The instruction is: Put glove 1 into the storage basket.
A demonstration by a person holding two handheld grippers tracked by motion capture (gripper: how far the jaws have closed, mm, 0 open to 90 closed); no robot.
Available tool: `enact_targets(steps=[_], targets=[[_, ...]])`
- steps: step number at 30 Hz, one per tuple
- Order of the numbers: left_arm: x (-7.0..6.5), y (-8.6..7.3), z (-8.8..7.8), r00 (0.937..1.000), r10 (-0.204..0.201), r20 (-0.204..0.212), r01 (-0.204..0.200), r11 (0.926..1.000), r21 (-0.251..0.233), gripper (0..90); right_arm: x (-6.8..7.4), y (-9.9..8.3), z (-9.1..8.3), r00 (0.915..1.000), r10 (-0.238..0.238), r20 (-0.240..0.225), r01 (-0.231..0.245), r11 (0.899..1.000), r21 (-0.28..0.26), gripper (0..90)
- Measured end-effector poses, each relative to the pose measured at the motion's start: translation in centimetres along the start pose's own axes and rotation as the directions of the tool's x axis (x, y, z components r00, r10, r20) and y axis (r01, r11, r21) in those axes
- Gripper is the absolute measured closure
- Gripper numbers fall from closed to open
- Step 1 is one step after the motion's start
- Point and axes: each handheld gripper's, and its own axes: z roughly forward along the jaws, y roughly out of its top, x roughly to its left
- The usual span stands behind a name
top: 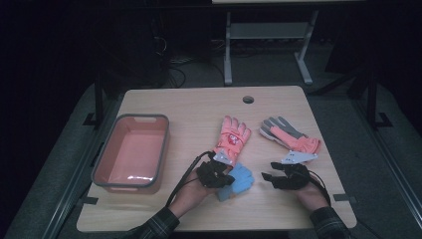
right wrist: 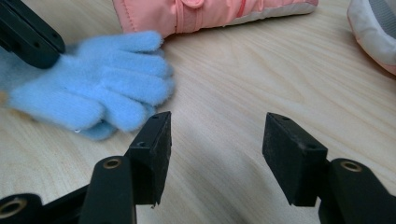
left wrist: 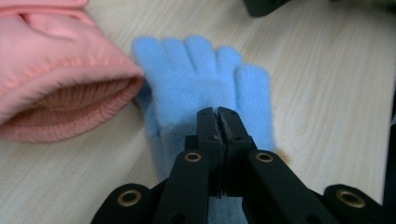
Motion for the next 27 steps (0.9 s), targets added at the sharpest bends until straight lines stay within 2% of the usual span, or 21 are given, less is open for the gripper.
enact_targets(steps=[5, 9, 12, 20, 21, 22, 23, 27], targets=[[-0.2, -0.3, 0.9, 1.0000, 0.001, -0.008, -0.001, 0.9997, 0.023, 88.4, -0.1, 0.0, 0.0, 0.9999, -0.006, 0.009, 0.006, 1.000, -0.005, 39.4], [-0.4, -0.3, 0.8, 0.9994, 0.032, -0.011, -0.032, 0.9983, 0.050, 88.5, -0.2, 0.0, 0.0, 0.9998, 0.002, 0.022, -0.002, 1.000, -0.008, 35.2], [-0.6, -0.4, 0.7, 0.9987, 0.051, 0.002, -0.051, 0.9966, 0.065, 88.5, -0.3, 0.0, -0.1, 0.9994, 0.003, 0.035, -0.003, 1.000, -0.007, 33.3], [-1.4, -1.5, -0.1, 0.9969, 0.065, 0.044, -0.067, 0.9959, 0.060, 86.4, -0.3, 0.0, 0.0, 0.9987, 0.008, 0.050, -0.008, 1.000, 0.003, 30.5], [-1.4, -1.4, -0.2, 0.9965, 0.067, 0.049, -0.070, 0.9962, 0.051, 78.4, -0.3, -0.1, 0.1, 0.9985, 0.009, 0.054, -0.009, 1.000, 0.004, 28.2], [-1.4, -1.3, -0.3, 0.9968, 0.059, 0.055, -0.061, 0.9976, 0.034, 78.4, -0.3, -0.1, 0.1, 0.9985, 0.009, 0.054, -0.009, 1.000, 0.004, 28.2], [-1.4, -1.2, -0.6, 0.9966, 0.061, 0.056, -0.062, 0.9978, 0.022, 73.4, -0.3, -0.1, 0.2, 0.9983, 0.013, 0.057, -0.014, 1.000, 0.008, 27.9], [-1.5, -0.7, -1.1, 0.9974, 0.068, 0.024, -0.067, 0.9976, -0.017, 47.4, -0.3, -0.2, 0.3, 0.9979, 0.016, 0.064, -0.017, 1.000, 0.015, 26.7]])
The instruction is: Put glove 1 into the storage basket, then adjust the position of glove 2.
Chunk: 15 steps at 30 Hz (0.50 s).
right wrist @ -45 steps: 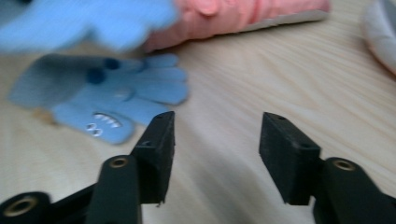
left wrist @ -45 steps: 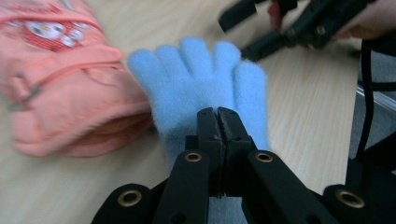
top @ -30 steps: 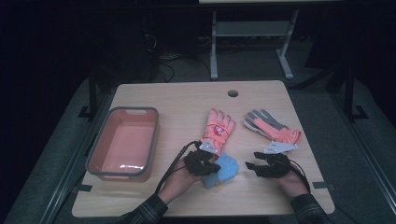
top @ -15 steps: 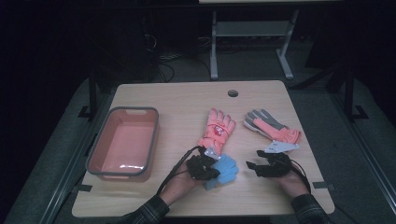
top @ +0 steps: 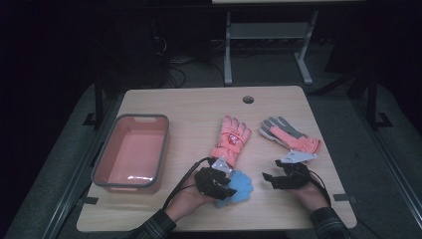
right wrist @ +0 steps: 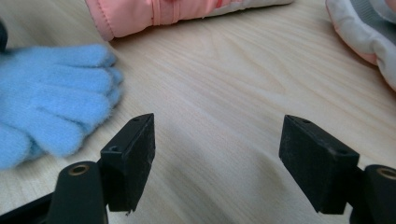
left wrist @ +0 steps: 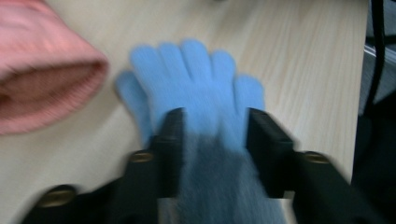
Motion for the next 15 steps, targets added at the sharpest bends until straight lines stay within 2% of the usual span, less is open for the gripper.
enact_targets(steps=[1, 2, 4, 6, 11, 14, 15], targets=[[-0.1, 0.1, 0.2, 0.9999, -0.012, -0.007, 0.012, 0.9999, -0.004, 42.9, 0.0, 0.0, 0.0, 1.0000, -0.004, 0.003, 0.004, 1.000, 0.004, 26.5], [0.0, 0.1, 0.3, 0.9999, -0.007, -0.009, 0.007, 1.0000, 0.003, 33.4, 0.1, 0.0, 0.1, 1.0000, 0.000, 0.004, -0.001, 1.000, 0.010, 26.4], [0.0, 0.1, 0.9, 0.9998, -0.007, -0.018, 0.007, 0.9999, 0.011, 20.8, 0.2, -0.1, 0.3, 1.0000, -0.001, 0.007, 0.001, 1.000, 0.018, 26.1], [0.1, 0.2, 1.4, 0.9996, 0.007, -0.026, -0.006, 0.9994, 0.033, 18.7, 0.2, -0.1, 0.4, 1.0000, -0.001, 0.008, 0.001, 1.000, 0.022, 25.9], [0.3, 0.2, 2.8, 0.9986, 0.006, -0.052, -0.003, 0.9980, 0.063, 16.0, 0.3, -0.3, 0.7, 0.9996, -0.022, 0.019, 0.022, 0.999, 0.036, 25.6], [0.4, 0.0, 3.2, 0.9987, -0.001, -0.050, 0.004, 0.9976, 0.069, 15.8, 0.5, -0.3, 0.8, 0.9994, -0.026, 0.024, 0.025, 0.999, 0.045, 24.8], [0.3, 0.0, 3.3, 0.9986, -0.008, -0.052, 0.011, 0.9983, 0.057, 15.6, 0.5, -0.3, 0.9, 0.9993, -0.029, 0.023, 0.028, 0.999, 0.045, 24.4]])
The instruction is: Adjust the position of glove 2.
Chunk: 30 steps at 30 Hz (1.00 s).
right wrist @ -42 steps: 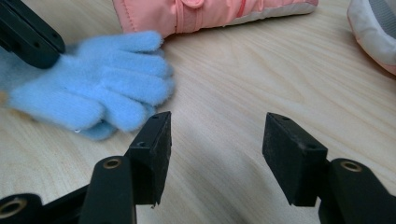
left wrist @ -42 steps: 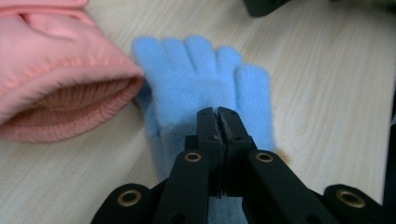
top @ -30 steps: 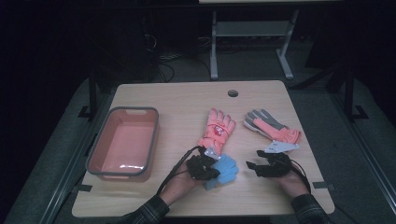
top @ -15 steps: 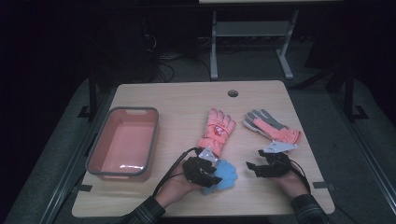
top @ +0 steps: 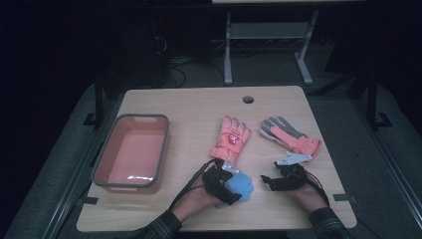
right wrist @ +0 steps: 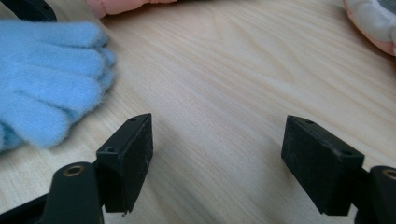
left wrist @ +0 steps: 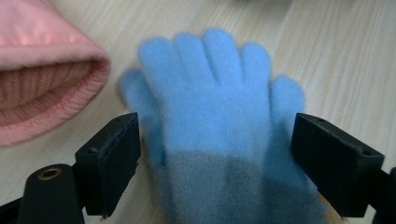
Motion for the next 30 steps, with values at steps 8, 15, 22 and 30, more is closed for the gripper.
enact_targets(steps=[8, 15, 22, 30], targets=[[-0.1, -0.3, -0.3, 0.9991, 0.043, 0.005, -0.043, 0.9991, -0.003, 24.1, 0.0, -0.1, 0.3, 1.0000, -0.001, -0.003, 0.001, 1.000, -0.007, 19.4], [-0.1, -0.4, -0.5, 0.9979, 0.043, 0.049, -0.042, 0.9987, -0.028, 48.0, 0.1, 0.0, 0.3, 1.0000, 0.000, -0.008, 0.000, 1.000, -0.006, 18.1], [0.5, -0.4, -0.5, 0.9885, 0.028, 0.148, -0.024, 0.9993, -0.028, 72.2, 0.1, 0.0, 0.4, 0.9999, -0.005, -0.012, 0.005, 1.000, -0.007, 17.7], [1.2, -0.4, -0.6, 0.9788, 0.015, 0.204, -0.007, 0.9993, -0.037, 76.3, 0.2, 0.0, 0.3, 0.9997, -0.012, -0.020, 0.012, 1.000, -0.001, 15.9]])
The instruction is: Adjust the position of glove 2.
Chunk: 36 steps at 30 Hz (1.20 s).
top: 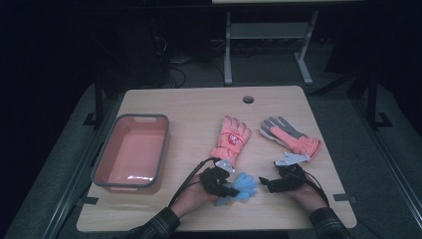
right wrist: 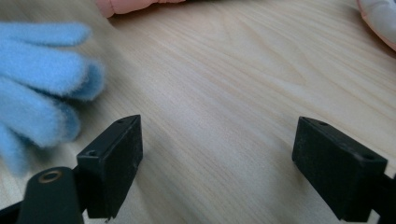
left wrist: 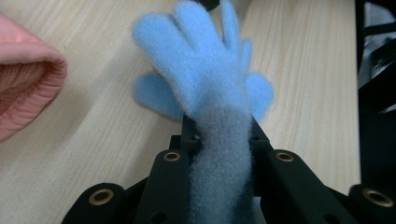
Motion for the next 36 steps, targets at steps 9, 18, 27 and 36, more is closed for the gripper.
enact_targets(steps=[9, 18, 27, 36], targets=[[0.4, 0.4, -1.8, 0.9996, -0.016, 0.023, 0.017, 0.9983, -0.056, 76.7, 0.0, 0.0, 0.0, 1.0000, -0.001, -0.002, 0.001, 1.000, 0.001, 15.4], [1.0, 0.7, -4.2, 0.9992, -0.028, 0.029, 0.031, 0.9946, -0.099, 76.6, 0.1, 0.0, 0.0, 1.0000, 0.002, -0.001, -0.002, 1.000, 0.002, 14.8], [1.5, 1.0, -6.7, 0.9985, -0.054, 0.003, 0.054, 0.9921, -0.113, 76.4, 0.1, 0.0, 0.1, 1.0000, -0.004, -0.006, 0.004, 1.000, 0.005, 12.6], [2.3, 0.8, -10.0, 0.9957, -0.088, -0.030, 0.083, 0.9861, -0.144, 76.5, 0.2, 0.1, 0.3, 1.0000, 0.001, 0.001, -0.001, 1.000, 0.031, 1.7]])
